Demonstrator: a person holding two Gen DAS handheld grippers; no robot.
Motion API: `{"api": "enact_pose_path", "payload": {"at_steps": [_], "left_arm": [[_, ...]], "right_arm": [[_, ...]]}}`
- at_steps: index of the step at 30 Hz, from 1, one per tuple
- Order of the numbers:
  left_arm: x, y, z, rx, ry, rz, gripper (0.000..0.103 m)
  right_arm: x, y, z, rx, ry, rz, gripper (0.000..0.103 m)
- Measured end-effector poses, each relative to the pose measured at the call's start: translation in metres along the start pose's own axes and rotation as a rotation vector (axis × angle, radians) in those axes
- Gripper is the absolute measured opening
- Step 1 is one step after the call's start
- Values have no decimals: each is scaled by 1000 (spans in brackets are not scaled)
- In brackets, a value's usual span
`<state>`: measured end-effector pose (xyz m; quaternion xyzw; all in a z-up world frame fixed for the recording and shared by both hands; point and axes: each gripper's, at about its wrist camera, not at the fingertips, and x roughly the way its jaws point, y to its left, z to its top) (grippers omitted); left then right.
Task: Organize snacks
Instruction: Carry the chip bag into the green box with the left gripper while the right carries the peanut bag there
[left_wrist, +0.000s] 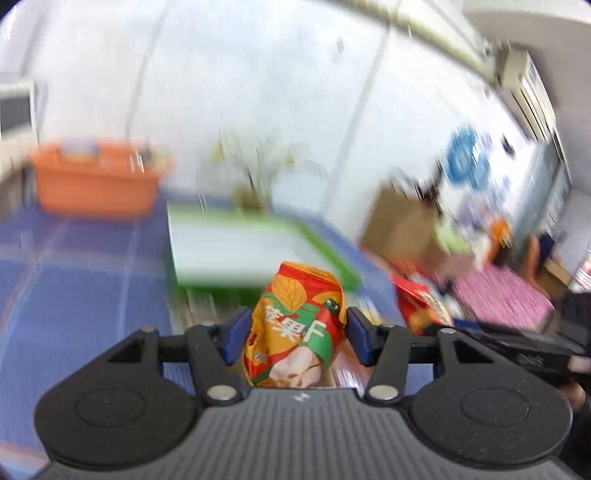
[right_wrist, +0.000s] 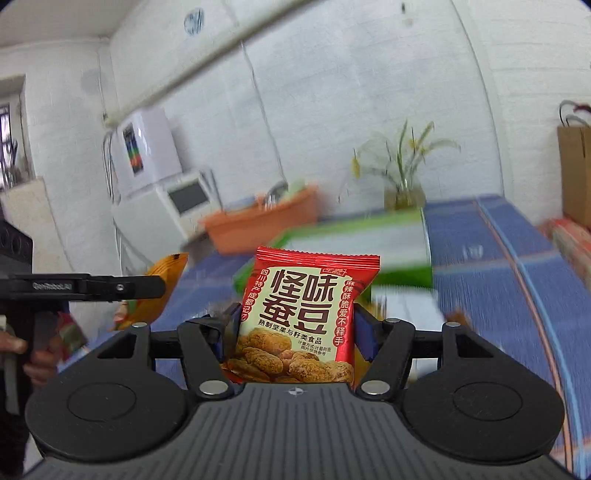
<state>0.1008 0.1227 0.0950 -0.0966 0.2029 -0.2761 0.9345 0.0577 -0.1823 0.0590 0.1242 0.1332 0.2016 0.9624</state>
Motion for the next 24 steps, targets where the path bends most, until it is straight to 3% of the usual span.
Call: {"api": "enact_pose_path", "payload": {"at_steps": [3, 5, 10, 12, 15, 19, 21, 24], "left_arm": [[38, 3, 31, -15, -76, 4, 55], [70, 3, 46, -18, -96, 23, 55], [154, 5, 47, 16, -51, 168, 55], [180, 7, 41, 63, 18, 218, 55], [196, 11, 32, 130, 35, 257, 57], [209, 20, 31, 150, 38, 280, 73], [209, 25, 31, 144, 42, 288, 75], [201, 29, 36, 133, 15, 312, 78]], "right_arm": [[27, -10, 28, -14, -98, -30, 102], [54, -17, 44, -24, -101, -44, 101], [129, -49, 54, -19, 58, -90, 102], [151, -57, 50, -30, 116, -120, 101], [172, -66, 41, -32, 158, -156, 102], [188, -82, 40, 42, 148, -140, 103], [188, -87, 42, 94, 156, -141, 103], [169, -89, 43, 155, 81, -156, 103]]}}
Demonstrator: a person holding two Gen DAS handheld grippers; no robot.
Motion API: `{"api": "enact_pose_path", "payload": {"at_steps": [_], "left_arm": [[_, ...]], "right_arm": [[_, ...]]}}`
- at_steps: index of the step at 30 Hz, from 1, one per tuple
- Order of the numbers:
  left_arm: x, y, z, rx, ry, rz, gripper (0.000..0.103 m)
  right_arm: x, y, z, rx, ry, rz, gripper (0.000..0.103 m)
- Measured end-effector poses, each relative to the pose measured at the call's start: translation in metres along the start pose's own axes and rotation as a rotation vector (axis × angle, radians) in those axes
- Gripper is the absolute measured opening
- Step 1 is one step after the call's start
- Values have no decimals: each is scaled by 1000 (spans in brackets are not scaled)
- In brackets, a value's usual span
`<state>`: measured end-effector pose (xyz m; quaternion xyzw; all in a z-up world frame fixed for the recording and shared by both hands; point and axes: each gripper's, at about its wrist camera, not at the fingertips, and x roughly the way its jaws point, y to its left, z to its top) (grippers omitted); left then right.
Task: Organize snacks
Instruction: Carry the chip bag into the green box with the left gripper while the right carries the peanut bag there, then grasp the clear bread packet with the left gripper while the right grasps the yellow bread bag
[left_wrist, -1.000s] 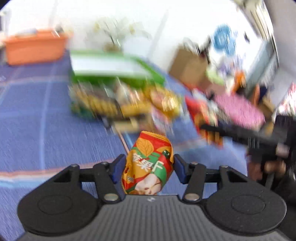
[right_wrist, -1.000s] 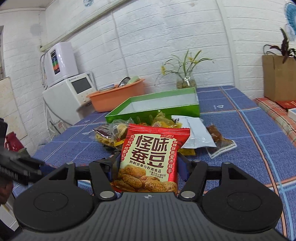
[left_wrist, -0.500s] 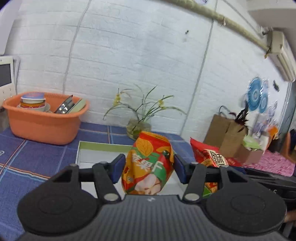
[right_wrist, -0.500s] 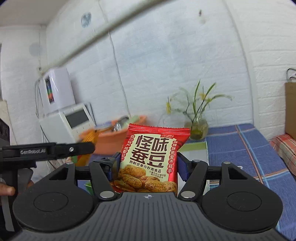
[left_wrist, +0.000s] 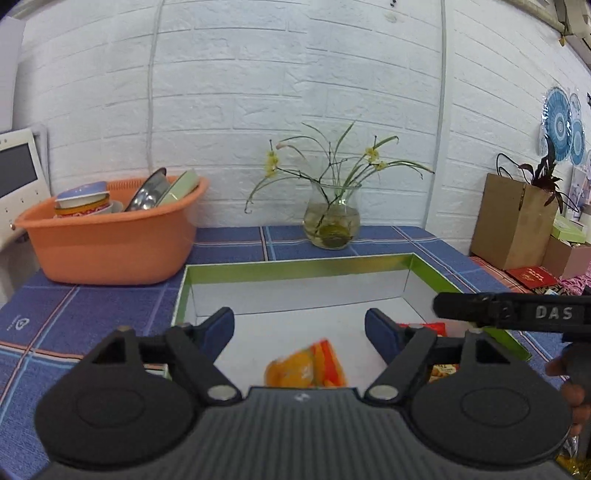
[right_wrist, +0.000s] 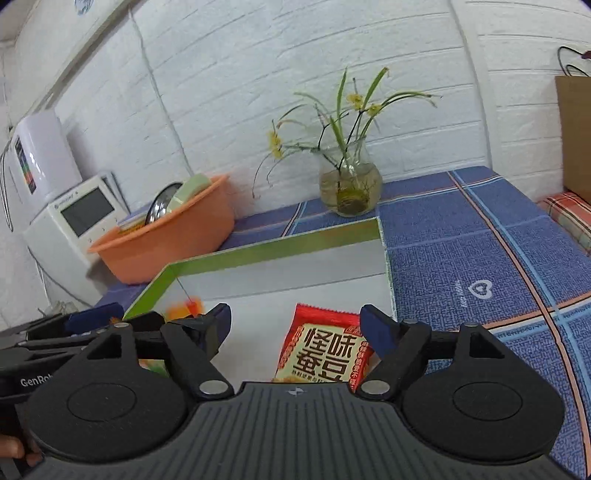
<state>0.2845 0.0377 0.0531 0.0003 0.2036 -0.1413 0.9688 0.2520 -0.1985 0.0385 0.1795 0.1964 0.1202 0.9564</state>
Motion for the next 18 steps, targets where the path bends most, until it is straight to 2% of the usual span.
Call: {"api": "enact_pose_path", "payload": {"at_steps": [2, 3, 4, 5, 7, 9, 10, 13, 15, 18], "left_arm": [[-5, 3, 4, -10, -7, 9, 82], [-9, 5, 5, -14, -9, 9, 84], [-15, 5, 7, -17, -13, 2, 91], [-22, 5, 8, -15, -21, -12, 92], [-38, 0, 8, 7, -31, -35, 92], [-55, -7, 5, 49, -32, -57, 98], [-66, -11, -2, 66, -44, -72, 102], [-97, -21, -27, 121, -54, -122, 102], [-109, -29, -43, 128, -39, -112, 103], [-104, -38, -60, 105, 16, -90, 103]], "right_arm": [[-20, 0, 0, 34, -28, 6, 103], [-30, 1, 1, 42, -40, 25, 103], [-43, 3, -1, 37, -47, 52, 103], [-54, 5, -4, 21, -48, 77, 103], [-75, 14, -10, -48, -41, 122, 103], [-94, 25, -21, -153, -24, 145, 103], [-102, 30, -27, -210, -13, 158, 103], [-117, 44, -47, -391, 23, 167, 103], [-118, 53, -57, -479, 55, 145, 103], [-107, 65, -69, -587, 101, 127, 103]]}}
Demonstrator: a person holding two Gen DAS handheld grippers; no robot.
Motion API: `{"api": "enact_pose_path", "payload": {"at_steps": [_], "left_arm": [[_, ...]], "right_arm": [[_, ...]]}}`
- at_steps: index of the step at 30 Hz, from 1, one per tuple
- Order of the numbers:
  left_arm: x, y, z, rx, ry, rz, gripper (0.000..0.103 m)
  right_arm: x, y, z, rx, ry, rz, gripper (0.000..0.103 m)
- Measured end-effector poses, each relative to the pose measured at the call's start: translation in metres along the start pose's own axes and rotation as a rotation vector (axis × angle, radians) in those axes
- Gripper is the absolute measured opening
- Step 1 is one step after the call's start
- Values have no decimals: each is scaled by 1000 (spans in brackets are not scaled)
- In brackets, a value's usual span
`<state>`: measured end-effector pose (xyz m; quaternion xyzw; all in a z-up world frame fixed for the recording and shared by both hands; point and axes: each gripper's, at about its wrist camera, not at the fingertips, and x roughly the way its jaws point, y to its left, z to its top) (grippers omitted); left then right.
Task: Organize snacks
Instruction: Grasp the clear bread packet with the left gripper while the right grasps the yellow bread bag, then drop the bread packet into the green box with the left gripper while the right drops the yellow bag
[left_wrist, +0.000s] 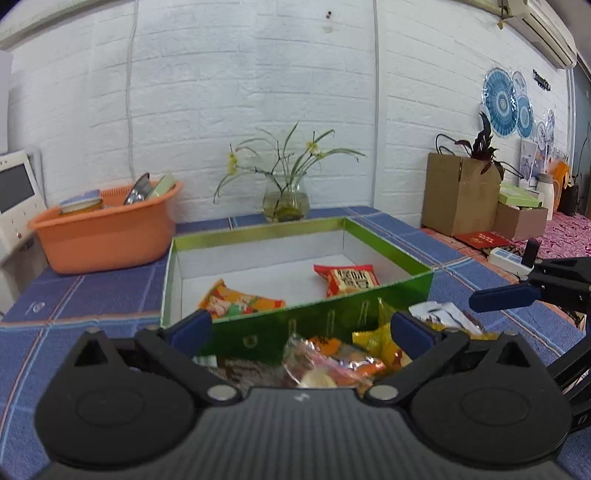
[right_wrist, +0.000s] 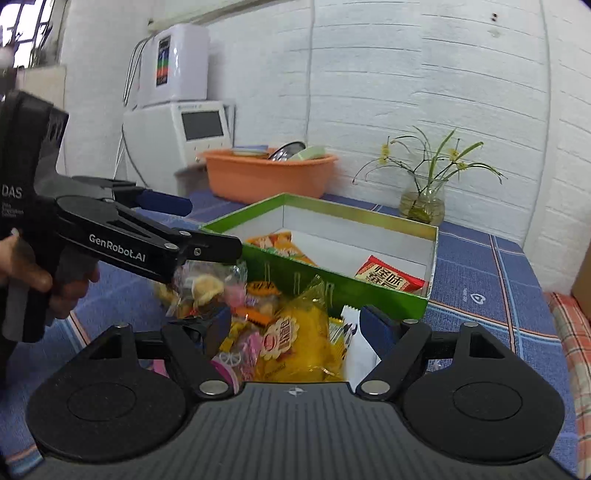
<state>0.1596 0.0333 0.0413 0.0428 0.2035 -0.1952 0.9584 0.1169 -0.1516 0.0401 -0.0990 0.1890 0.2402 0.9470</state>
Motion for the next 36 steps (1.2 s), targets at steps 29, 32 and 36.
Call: {"api": "enact_pose_path", "payload": {"at_steps": [29, 32, 36], "left_arm": [[-82, 32, -27, -203, -129, -36, 66], [-90, 26, -26, -160, -149, 26, 66], [-93, 28, -22, -152, -168, 53, 66]], "right_arm": [[-38, 9, -16, 208, -169, -67, 72], [-40, 17, -14, 211, -168, -39, 72], [-41, 22, -13, 223, -180, -10, 72]]}}
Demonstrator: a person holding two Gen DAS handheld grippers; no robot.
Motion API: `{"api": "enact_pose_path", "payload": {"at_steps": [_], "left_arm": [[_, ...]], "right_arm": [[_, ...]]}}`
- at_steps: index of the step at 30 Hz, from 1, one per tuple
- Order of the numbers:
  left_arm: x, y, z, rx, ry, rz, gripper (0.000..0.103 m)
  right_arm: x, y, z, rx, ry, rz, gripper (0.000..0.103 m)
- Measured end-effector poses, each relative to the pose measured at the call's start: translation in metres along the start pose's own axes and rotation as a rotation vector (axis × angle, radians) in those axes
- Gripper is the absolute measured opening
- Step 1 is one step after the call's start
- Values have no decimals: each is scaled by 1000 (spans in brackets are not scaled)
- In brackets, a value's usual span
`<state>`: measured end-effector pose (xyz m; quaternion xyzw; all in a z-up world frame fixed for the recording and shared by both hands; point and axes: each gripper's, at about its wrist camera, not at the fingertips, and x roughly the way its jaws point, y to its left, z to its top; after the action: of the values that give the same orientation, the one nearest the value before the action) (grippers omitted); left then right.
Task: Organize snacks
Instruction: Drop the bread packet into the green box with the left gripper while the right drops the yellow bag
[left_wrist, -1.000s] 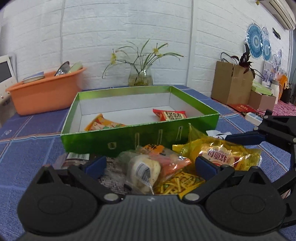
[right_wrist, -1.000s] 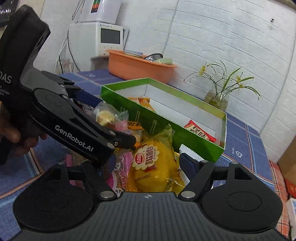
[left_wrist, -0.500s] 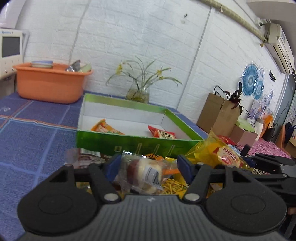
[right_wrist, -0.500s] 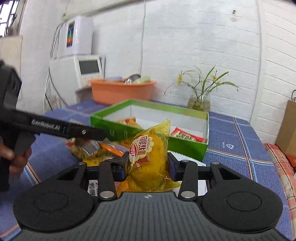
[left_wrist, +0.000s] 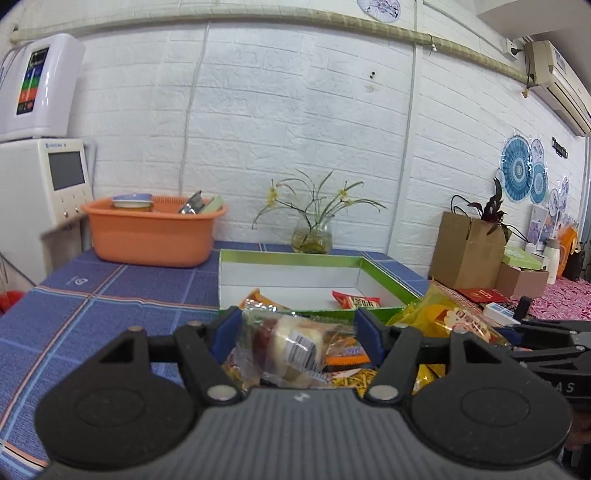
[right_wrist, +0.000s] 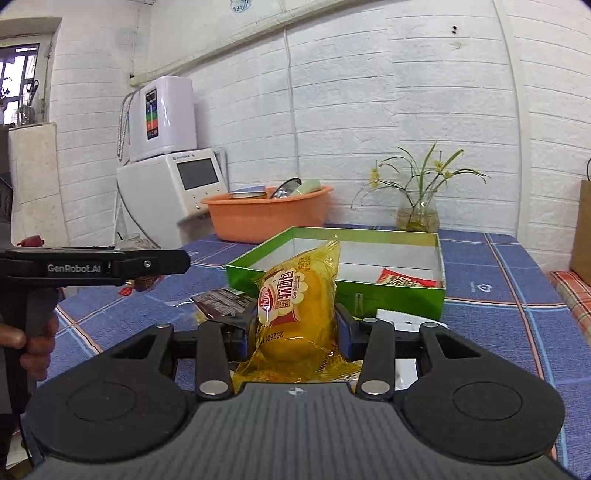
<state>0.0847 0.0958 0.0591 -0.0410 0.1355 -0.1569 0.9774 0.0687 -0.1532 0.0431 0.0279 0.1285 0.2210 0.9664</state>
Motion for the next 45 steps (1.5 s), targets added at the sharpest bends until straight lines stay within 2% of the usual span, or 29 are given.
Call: {"api": "enact_pose_path", "payload": {"at_steps": [4, 8, 11, 15, 19, 21, 24, 26, 27, 29, 31, 33, 35, 37, 39, 41, 42, 45], "left_arm": [[1, 7, 4, -2, -4, 41, 66], [-1, 19, 8, -15, -11, 91, 66], [5, 27, 18, -25, -14, 104, 66], [34, 19, 49, -7, -32, 29, 66], [79, -1, 81, 12, -57, -43, 66], [104, -10, 90, 15, -61, -39, 66], [140, -10, 90, -33, -40, -24, 66], [162, -5, 82, -80, -12, -24, 66], [173, -5, 79, -68, 25, -18, 66], [188, -4, 71, -36, 44, 22, 66], [197, -1, 66, -19, 63, 45, 66], [204, 2, 61, -6, 76, 60, 66], [211, 5, 56, 1, 95, 80, 66], [218, 7, 52, 1, 117, 85, 68], [222, 8, 48, 10, 131, 97, 69], [224, 9, 45, 13, 140, 101, 73], [225, 9, 45, 12, 143, 103, 74], [221, 9, 48, 32, 137, 112, 78]], "right_arm": [[0, -2, -5, 65, 36, 61, 72], [1, -8, -17, 198, 118, 180, 72], [0, -12, -15, 235, 103, 212, 72], [1, -28, 7, 269, -17, 140, 72], [7, -57, 35, 340, -151, -7, 72], [17, -71, 48, 393, -182, -56, 72], [46, -83, 61, 416, -165, -64, 73], [77, -85, 64, 426, -102, -33, 73], [91, -86, 63, 439, -74, -23, 73], [115, -84, 59, 482, -54, -29, 73], [133, -81, 55, 491, -49, -74, 73], [145, -75, 57, 430, -29, -153, 73], [150, -71, 55, 377, -59, -225, 73], [153, -70, 51, 320, -28, -225, 74], [157, -73, 47, 309, -12, -230, 77], [158, -80, 45, 375, -21, -224, 90], [157, -83, 46, 416, -23, -207, 102], [149, -88, 50, 471, -24, -165, 103]]}}
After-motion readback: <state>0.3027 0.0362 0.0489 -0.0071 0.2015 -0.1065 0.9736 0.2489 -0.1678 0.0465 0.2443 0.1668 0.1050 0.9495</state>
